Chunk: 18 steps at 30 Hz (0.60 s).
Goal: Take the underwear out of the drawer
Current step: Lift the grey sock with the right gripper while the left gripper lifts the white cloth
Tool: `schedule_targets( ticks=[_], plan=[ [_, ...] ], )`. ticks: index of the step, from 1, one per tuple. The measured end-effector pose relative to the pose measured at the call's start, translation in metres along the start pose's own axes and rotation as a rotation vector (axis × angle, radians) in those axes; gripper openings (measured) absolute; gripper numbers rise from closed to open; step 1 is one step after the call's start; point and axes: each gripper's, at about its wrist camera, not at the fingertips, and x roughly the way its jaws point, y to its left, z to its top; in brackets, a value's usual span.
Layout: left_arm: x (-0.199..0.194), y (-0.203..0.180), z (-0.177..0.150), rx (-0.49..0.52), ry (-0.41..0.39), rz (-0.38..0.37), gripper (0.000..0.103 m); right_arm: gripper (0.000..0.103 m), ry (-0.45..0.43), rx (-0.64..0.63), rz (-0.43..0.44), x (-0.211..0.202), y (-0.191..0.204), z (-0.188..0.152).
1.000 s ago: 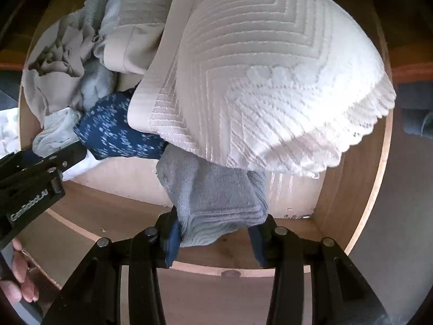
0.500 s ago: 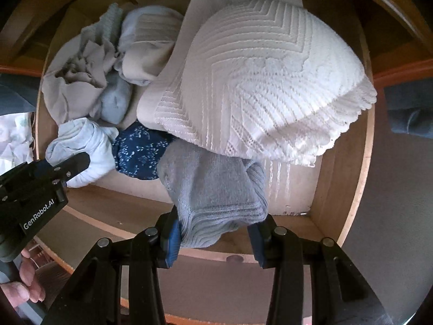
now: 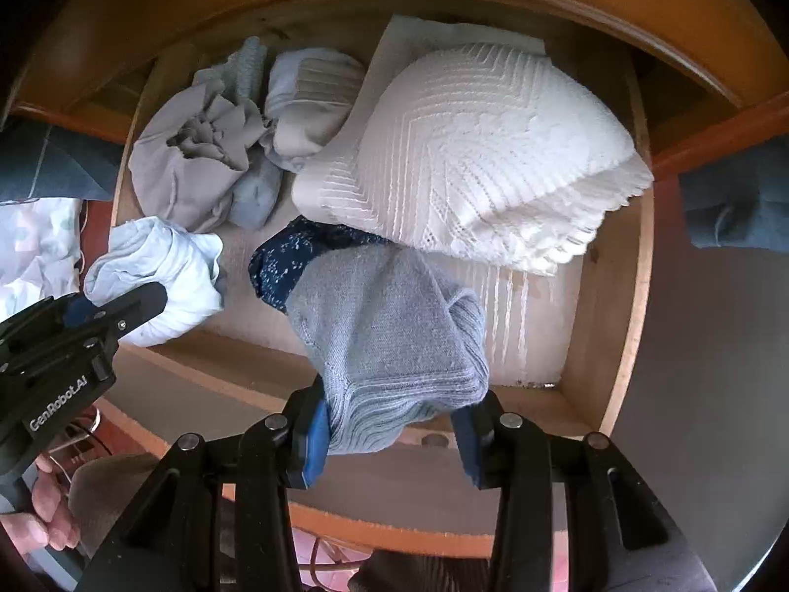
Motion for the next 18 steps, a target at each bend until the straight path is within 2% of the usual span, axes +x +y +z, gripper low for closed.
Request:
schedule_targets(
  ticks=[5, 12, 16, 18],
  plan=[
    [-0.022, 0.002, -0.013, -0.004, -0.048, -0.013, 0.031, 0.039, -0.039, 0.003, -0.007, -0.007, 0.003, -0.001],
    [-0.046, 0.001, -0.030, 0.009, -0.137, -0.007, 0.031, 0.039, -0.116, -0.020, -0.087, 0.000, 0.008, -0.003],
    [-0.059, -0.001, -0.038, 0.030, -0.172, 0.010, 0.031, 0.039, -0.112, -0.016, -0.113, 0.009, 0.004, -0.009],
    [-0.061, 0.002, -0.034, 0.033, -0.181, 0.011, 0.031, 0.039, -0.115, -0.028, -0.139, 0.004, 0.000, 0.001]
  ],
)
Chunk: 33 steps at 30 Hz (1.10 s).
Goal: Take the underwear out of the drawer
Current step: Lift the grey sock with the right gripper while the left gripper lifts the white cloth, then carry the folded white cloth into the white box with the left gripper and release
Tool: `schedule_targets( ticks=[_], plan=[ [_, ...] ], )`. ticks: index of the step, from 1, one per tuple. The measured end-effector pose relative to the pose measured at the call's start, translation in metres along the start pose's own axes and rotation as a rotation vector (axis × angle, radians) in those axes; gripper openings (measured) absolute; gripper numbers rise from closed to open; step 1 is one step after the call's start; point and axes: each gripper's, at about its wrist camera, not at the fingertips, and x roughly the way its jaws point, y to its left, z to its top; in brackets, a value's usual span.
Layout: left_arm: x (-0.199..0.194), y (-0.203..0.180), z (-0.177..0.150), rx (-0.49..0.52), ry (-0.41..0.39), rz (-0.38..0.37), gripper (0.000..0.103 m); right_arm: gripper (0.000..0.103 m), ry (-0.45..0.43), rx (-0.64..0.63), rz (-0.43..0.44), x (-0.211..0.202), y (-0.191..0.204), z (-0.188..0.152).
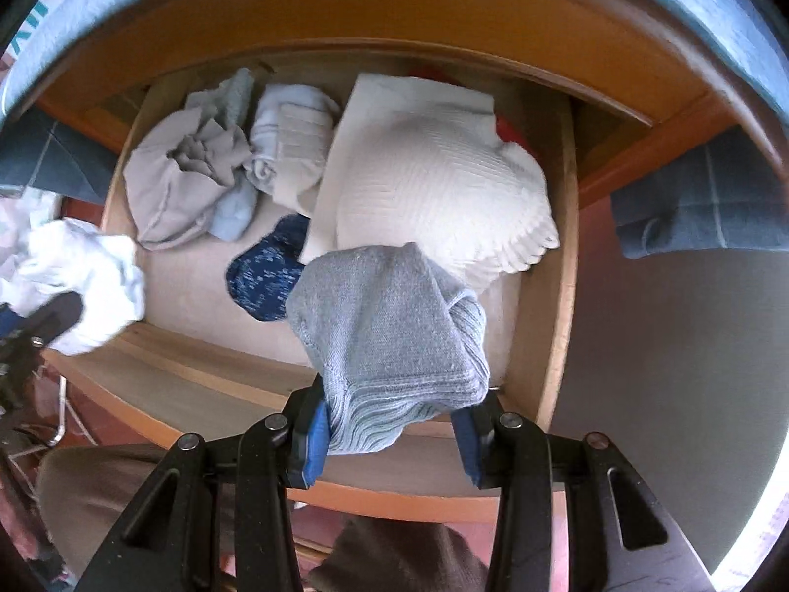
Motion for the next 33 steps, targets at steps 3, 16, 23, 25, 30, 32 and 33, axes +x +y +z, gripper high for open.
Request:
schedule_targets(
  ticks=[3, 16, 23, 25, 30, 32, 33],
  plan=[
    [-0.007, 0.001, -0.002, 0.008, -0.024, 0.012, 0.031, 0.039, -0.007, 0.001, -0.007, -0.004, -0.006, 0.000],
    [-0.067, -0.006, 0.002, 0.063, -0.147, -0.011, 0.031, 0.039, -0.009, -0.006, -0.004, -0.002, -0.013, -0.008],
    [-0.101, 0.002, 0.008, 0.073, -0.200, -0.017, 0.031, 0.039, -0.005, -0.016, -0.004, -0.001, -0.016, -0.009],
    [-0.111, 0.005, 0.010, 0.079, -0.219, -0.026, 0.031, 0.039, -0.011, -0.023, -0.020, -0.004, -0.018, -0.011],
    [-0.151, 0.013, 0.014, 0.097, -0.280, -0.031, 0.031, 0.039, -0.009, -0.015, -0.016, -0.001, -0.023, -0.012],
    [-0.165, 0.018, 0.016, 0.097, -0.302, -0.033, 0.031, 0.039, -0.009, -0.016, -0.018, -0.001, -0.024, -0.013],
    [-0.176, 0.021, 0.019, 0.095, -0.318, -0.042, 0.031, 0.039, -0.011, -0.021, -0.021, -0.001, -0.024, -0.013]
  ],
)
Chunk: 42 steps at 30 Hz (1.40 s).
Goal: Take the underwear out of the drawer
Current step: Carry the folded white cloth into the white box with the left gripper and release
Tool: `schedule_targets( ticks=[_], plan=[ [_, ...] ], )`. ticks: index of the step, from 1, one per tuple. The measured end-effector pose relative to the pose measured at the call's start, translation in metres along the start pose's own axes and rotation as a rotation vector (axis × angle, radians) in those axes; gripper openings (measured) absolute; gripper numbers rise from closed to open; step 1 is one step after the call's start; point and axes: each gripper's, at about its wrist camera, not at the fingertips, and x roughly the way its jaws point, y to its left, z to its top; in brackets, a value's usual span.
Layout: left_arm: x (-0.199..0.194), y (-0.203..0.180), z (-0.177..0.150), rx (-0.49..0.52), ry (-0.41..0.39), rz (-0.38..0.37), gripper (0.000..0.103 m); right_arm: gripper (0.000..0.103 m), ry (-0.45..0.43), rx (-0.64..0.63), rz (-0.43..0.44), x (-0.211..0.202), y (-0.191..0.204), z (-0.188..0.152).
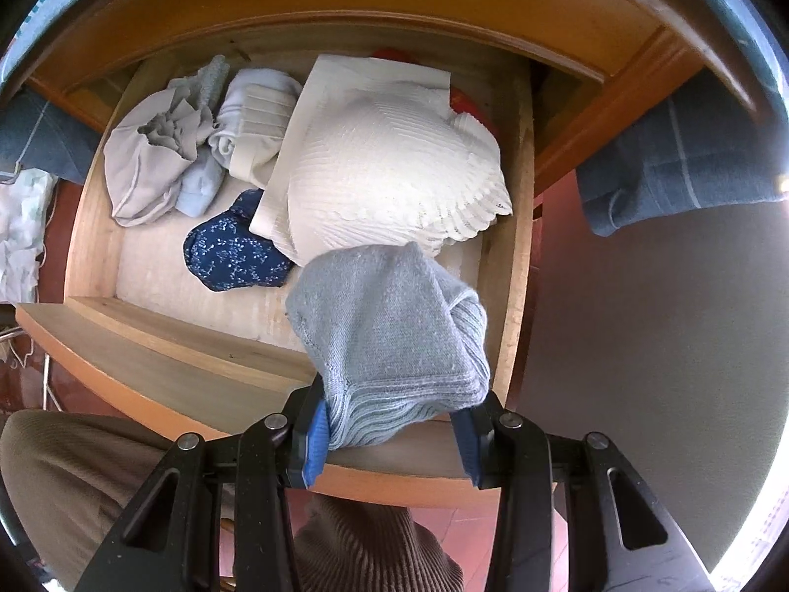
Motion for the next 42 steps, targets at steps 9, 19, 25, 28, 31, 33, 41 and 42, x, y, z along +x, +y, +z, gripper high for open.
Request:
schedule_targets(
  ticks=[9, 19, 25, 28, 31, 33, 41, 42],
  plan=[
    [-0.050, -0.001, 0.064, 0.022, -0.117, 0.025, 0.031, 0.039, -0.006, -0.037, -0.042, 0.001, 0.005, -0.001],
    [-0.024, -0.030, 0.116, 0.071, -0.134, 0.038, 0.031, 0.039, -0.004, -0.011, -0.013, 0.002, 0.004, -0.001],
    [0.008, -0.047, 0.132, 0.096, -0.116, 0.045, 0.031, 0.039, -0.005, 0.000, -0.006, 0.002, -0.001, -0.001],
    [0.020, -0.051, 0.136, 0.118, -0.117, 0.064, 0.031, 0.039, -0.005, 0.002, -0.003, 0.002, -0.002, 0.000],
    [0.031, -0.053, 0.138, 0.136, -0.116, 0.079, 0.031, 0.039, -0.004, 0.005, -0.001, 0.002, -0.002, -0.001],
    [0.042, -0.051, 0.140, 0.128, -0.102, 0.077, 0.031, 0.039, -0.004, 0.006, -0.001, 0.002, -0.002, -0.001],
    [0.081, -0.051, 0.144, 0.126, -0.059, 0.079, 0.031, 0.039, -0.003, 0.011, 0.007, 0.002, -0.003, 0.000],
    [0.084, -0.052, 0.144, 0.125, -0.056, 0.079, 0.032, 0.039, -0.004, 0.010, 0.008, 0.002, -0.003, 0.000]
  ],
)
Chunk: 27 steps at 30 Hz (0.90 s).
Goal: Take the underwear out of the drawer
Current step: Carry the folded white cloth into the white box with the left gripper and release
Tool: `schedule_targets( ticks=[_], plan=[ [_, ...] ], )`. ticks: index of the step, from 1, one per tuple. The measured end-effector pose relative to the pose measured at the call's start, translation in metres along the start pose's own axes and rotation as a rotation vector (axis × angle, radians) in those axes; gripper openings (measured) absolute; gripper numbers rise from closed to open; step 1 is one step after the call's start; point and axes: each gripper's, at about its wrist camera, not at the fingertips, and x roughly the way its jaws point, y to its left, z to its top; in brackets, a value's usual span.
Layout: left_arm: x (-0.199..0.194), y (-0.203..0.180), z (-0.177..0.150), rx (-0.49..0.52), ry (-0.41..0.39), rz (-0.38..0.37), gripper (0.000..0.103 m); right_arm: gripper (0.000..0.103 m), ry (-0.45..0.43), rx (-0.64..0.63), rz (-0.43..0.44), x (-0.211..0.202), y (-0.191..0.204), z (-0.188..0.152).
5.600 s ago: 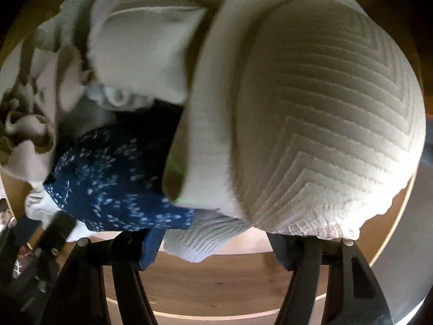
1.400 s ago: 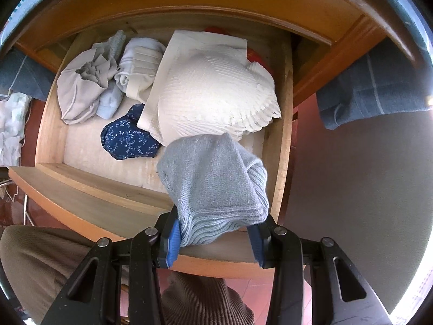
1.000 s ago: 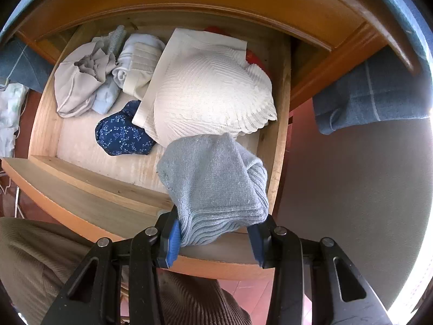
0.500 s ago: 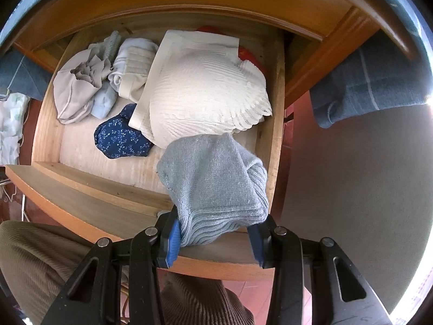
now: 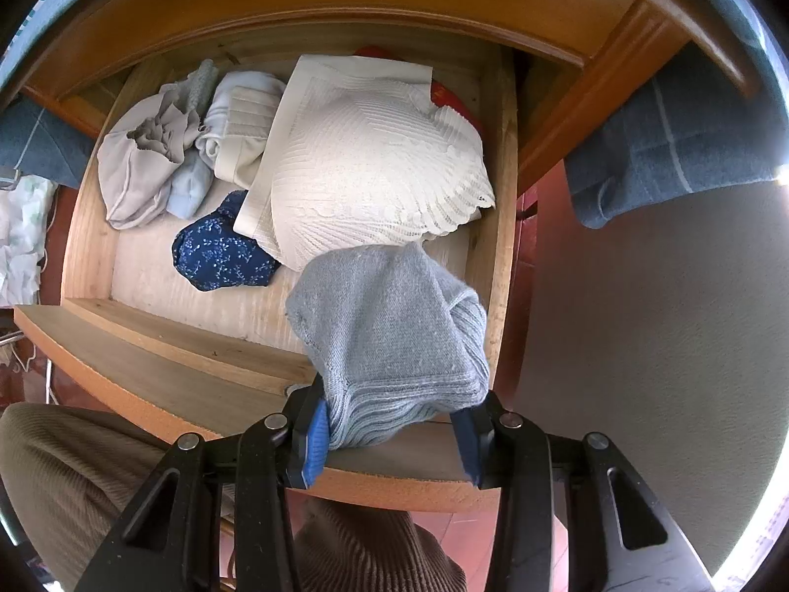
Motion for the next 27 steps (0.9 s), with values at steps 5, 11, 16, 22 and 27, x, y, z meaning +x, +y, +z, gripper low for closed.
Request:
schedule_targets(
  ticks=[5, 11, 16, 22, 27],
  plan=[
    [0.011, -0.002, 0.002, 0.007, 0.011, 0.012, 0.033, 0.039, -0.004, 0.000, 0.000, 0.000, 0.000, -0.001],
    [0.013, -0.001, 0.002, -0.005, 0.021, 0.032, 0.040, 0.039, -0.006, -0.001, 0.008, -0.001, 0.000, -0.001],
    [0.010, -0.002, 0.003, -0.012, 0.025, 0.047, 0.047, 0.039, -0.011, -0.001, 0.010, -0.002, -0.001, -0.001],
    [0.001, -0.001, 0.004, -0.021, 0.004, 0.056, 0.052, 0.039, -0.014, -0.001, 0.012, -0.002, -0.001, -0.001],
    [-0.006, -0.002, 0.006, -0.018, -0.008, 0.036, 0.057, 0.039, -0.014, 0.000, 0.015, -0.002, -0.001, -0.001]
  ],
)
